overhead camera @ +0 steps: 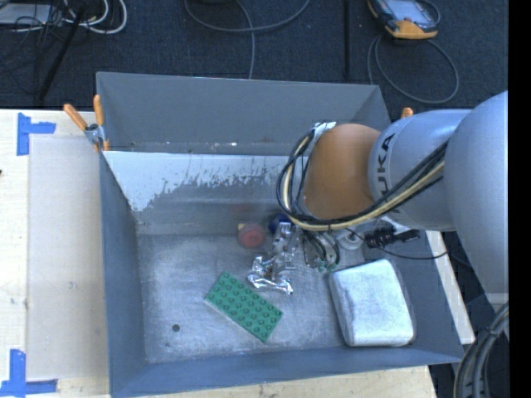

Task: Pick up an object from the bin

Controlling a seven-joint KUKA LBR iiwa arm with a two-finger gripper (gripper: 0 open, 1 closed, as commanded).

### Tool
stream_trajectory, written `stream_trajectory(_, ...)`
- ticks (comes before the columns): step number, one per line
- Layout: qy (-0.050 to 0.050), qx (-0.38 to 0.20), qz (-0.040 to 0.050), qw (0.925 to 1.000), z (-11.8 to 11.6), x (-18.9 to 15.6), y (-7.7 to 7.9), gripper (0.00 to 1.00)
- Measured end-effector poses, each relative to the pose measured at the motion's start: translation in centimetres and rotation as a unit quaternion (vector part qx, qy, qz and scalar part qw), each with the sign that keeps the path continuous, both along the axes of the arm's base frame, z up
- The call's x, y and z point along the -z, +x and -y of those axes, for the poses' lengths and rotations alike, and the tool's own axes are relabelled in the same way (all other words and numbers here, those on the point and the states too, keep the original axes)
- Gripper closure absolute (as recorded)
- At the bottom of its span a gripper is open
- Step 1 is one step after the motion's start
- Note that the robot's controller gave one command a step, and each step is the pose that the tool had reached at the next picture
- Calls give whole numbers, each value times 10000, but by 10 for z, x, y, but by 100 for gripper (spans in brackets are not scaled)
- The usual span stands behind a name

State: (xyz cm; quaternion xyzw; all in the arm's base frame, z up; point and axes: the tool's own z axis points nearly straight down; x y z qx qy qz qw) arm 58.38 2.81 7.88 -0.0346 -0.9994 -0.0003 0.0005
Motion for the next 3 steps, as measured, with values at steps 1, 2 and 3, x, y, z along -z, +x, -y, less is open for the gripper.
stream_trajectory(1, -1, -8, 19, 10000, 0, -42, 1, 100)
stream_trajectory(2, -2, -13, 17, 10000, 0, -63, 2, 100)
stream_trajectory(3, -2, -19, 10, 10000, 0, -66, 2, 100)
